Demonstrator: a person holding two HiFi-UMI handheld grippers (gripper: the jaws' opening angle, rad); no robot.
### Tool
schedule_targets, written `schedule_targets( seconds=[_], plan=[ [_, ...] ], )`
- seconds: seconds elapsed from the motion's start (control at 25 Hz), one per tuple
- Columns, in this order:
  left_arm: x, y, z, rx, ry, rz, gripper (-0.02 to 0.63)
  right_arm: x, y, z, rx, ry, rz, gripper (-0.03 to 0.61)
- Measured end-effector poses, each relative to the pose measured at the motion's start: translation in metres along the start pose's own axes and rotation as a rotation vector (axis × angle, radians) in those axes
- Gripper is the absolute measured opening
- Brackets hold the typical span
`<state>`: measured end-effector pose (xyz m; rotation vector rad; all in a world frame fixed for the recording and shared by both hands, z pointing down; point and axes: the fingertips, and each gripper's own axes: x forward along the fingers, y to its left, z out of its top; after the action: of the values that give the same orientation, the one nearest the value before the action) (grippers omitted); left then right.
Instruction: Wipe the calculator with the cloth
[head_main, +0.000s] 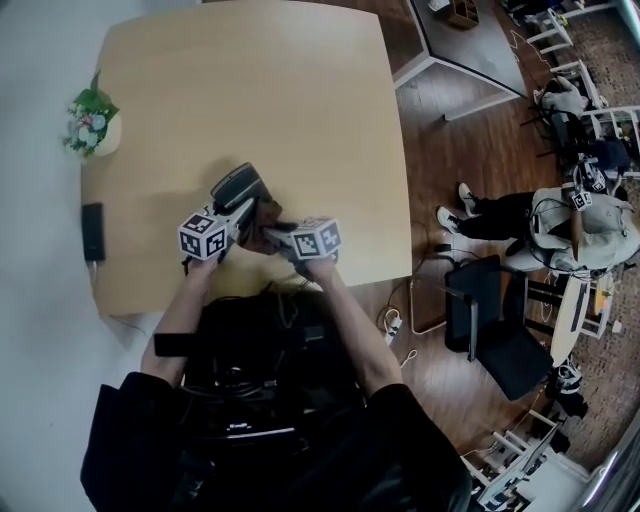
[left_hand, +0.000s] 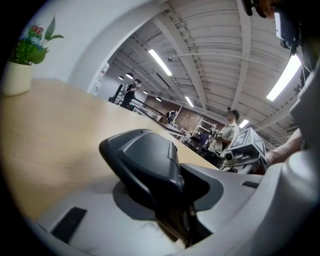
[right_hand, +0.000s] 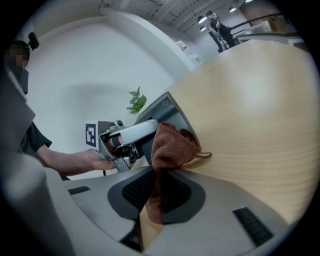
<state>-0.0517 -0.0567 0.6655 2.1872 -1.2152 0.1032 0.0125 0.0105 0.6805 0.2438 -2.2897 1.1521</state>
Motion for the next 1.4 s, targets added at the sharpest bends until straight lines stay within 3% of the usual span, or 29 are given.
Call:
schedule_targets(
  seconds=[0.16, 0.32, 0.44, 0.52, 0.72, 0.96, 1.04, 1.16, 1.28, 1.4],
  plan=[
    [-0.004, -0.007, 0.018, 0.132, 0.092, -0.031, 0.143, -0.056, 0.021, 0.049, -0.101, -0.062, -0.059, 0.044],
    [-0.010, -0.041, 0.032, 0.334, 0.199, -0.084, 0.142, -0.076, 0.114, 0.132, -0.376, -0.138, 0.017, 0.044],
    [-0.009, -0.075, 0.041, 0.482, 0.255, -0.126, 0.143, -0.052, 0.157, 0.147, -0.622, -0.014, 0.001, 0.046],
    [-0.011, -0.094, 0.050, 0.536, 0.248, -0.136, 0.143, -0.043, 0.159, 0.140, -0.693, 0.063, -0.027, 0.048],
    [-0.022, -0.107, 0.064, 0.553, 0.191, -0.117, 0.144, -0.069, 0.140, 0.142, -0.641, 0.011, -0.054, 0.049],
    [-0.030, -0.111, 0.063, 0.554, 0.164, -0.108, 0.138, -0.118, 0.050, 0.135, -0.523, 0.020, -0.329, 0.046],
    [-0.031, -0.113, 0.065, 0.544, 0.149, -0.113, 0.138, -0.132, 0.030, 0.132, -0.481, 0.003, -0.381, 0.046],
    [-0.031, -0.113, 0.066, 0.521, 0.133, -0.116, 0.138, -0.145, 0.055, 0.139, -0.451, -0.077, -0.324, 0.046],
    [-0.030, -0.115, 0.065, 0.530, 0.135, -0.123, 0.138, -0.137, 0.124, 0.154, -0.499, -0.152, -0.153, 0.046],
    [-0.027, -0.122, 0.068, 0.553, 0.139, -0.143, 0.138, -0.104, 0.174, 0.145, -0.592, -0.103, -0.026, 0.046]
  ],
)
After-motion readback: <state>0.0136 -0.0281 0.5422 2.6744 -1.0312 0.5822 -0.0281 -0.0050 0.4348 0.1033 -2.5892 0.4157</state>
